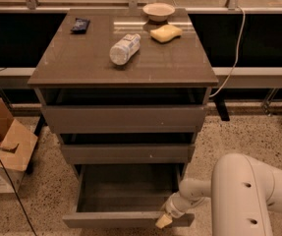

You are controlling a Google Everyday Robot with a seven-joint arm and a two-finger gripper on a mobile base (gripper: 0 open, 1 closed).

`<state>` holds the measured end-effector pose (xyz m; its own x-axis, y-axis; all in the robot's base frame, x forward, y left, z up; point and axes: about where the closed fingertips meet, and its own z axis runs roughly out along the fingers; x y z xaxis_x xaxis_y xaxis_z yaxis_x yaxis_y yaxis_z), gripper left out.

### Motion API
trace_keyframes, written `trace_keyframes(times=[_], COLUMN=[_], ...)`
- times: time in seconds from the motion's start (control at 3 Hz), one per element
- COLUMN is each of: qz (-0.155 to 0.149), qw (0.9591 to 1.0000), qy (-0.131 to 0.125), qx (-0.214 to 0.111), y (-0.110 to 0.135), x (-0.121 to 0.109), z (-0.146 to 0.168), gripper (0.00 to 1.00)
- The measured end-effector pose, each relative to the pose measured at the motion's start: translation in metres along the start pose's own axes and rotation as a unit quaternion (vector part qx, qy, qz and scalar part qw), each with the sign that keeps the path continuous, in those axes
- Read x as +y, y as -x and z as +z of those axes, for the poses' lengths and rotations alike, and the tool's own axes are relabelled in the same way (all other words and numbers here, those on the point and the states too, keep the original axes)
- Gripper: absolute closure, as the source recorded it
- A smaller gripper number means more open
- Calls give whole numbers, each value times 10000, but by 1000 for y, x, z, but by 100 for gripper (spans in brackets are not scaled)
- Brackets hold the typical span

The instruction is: Open bottom drawer

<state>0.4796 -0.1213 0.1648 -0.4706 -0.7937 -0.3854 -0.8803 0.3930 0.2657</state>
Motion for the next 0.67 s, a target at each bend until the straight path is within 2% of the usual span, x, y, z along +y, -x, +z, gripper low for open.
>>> trace_keyframes(times=[0.33, 0.67], qz=[21, 25], qw=[9996, 9983], qy=[155, 341], qx=[-235, -480], y=[-9, -14], x=[13, 26], z=[2, 4], gripper=[13, 0])
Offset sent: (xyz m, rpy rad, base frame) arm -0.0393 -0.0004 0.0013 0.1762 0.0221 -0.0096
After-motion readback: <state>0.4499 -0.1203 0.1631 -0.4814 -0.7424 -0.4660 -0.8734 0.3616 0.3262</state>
